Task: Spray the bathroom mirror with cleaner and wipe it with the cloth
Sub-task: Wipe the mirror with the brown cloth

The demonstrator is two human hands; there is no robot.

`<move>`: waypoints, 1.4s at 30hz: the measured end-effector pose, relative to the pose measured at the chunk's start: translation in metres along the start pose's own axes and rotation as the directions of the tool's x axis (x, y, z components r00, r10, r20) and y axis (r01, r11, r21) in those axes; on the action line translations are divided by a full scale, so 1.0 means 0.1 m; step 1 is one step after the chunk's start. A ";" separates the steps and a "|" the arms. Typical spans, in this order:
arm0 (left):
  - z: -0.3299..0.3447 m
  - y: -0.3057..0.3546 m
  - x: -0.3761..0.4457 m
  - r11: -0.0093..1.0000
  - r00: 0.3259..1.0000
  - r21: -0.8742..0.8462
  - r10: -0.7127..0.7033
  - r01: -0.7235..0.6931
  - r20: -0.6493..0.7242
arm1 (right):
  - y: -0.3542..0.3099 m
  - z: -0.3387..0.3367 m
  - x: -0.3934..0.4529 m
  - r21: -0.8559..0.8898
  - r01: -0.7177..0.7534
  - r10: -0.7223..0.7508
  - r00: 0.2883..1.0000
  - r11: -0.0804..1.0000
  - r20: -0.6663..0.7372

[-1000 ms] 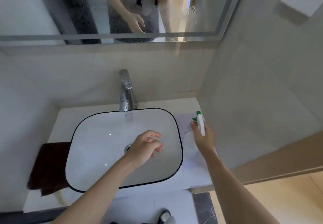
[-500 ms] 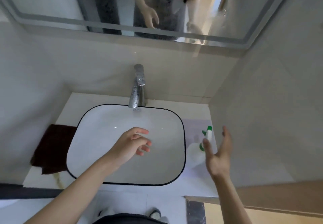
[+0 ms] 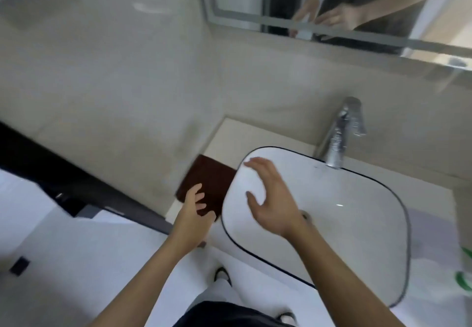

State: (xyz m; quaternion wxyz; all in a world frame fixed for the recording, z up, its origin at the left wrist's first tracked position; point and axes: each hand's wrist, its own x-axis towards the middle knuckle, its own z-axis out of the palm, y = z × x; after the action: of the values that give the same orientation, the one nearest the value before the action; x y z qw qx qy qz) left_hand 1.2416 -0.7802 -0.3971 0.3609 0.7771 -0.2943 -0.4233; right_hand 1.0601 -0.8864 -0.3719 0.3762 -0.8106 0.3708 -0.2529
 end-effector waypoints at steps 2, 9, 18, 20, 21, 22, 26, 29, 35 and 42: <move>-0.32 -0.29 0.13 0.996 0.996 0.025 -0.090 0.090 -0.009 | -0.16 0.55 0.18 -0.001 -0.042 0.042 0.977 0.999 0.210; -0.68 -0.59 0.89 0.959 0.967 0.134 -0.254 0.249 0.020 | -0.08 1.90 0.57 0.011 -0.663 0.626 0.711 0.748 0.320; -0.34 -0.78 1.71 0.914 0.920 0.106 -0.388 0.391 -0.053 | 0.36 2.44 0.78 0.301 -0.856 0.887 0.458 0.420 0.065; -0.29 -0.80 1.72 0.905 0.909 0.088 -0.414 0.417 -0.049 | 0.43 2.50 0.81 0.355 -0.844 0.894 0.445 0.401 0.047; -0.27 -0.80 1.71 0.903 0.907 0.089 -0.417 0.420 -0.049 | 0.44 2.50 0.81 0.351 -0.841 0.892 0.451 0.411 0.035; -0.26 -0.82 1.70 0.900 0.905 0.100 -0.422 0.425 -0.054 | 0.45 2.51 0.80 0.351 -0.833 0.887 0.461 0.427 0.014; -0.28 -0.76 1.59 0.930 0.931 0.069 -0.364 0.361 0.041 | 0.32 2.43 0.82 0.385 -0.743 0.817 0.574 0.547 -0.054; -0.34 -0.73 1.52 0.974 0.963 0.052 -0.224 0.219 0.148 | 0.24 2.32 0.92 0.509 -0.686 0.802 0.597 0.520 -0.014; -0.37 -0.34 1.42 0.999 0.995 -0.011 0.042 -0.042 0.089 | 0.05 1.87 1.18 0.770 -0.532 0.766 0.637 0.352 0.089; -0.63 0.61 1.28 0.939 0.940 0.050 0.340 -0.340 0.008 | -0.17 1.14 1.23 0.461 -0.464 0.557 0.827 0.756 -0.082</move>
State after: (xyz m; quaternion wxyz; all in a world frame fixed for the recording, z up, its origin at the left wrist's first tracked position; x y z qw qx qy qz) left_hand 1.3468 -0.8930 -0.3805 0.4088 0.7237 -0.4345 -0.3469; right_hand 1.2189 -0.9285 -0.4094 0.5548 -0.5445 0.5531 -0.2996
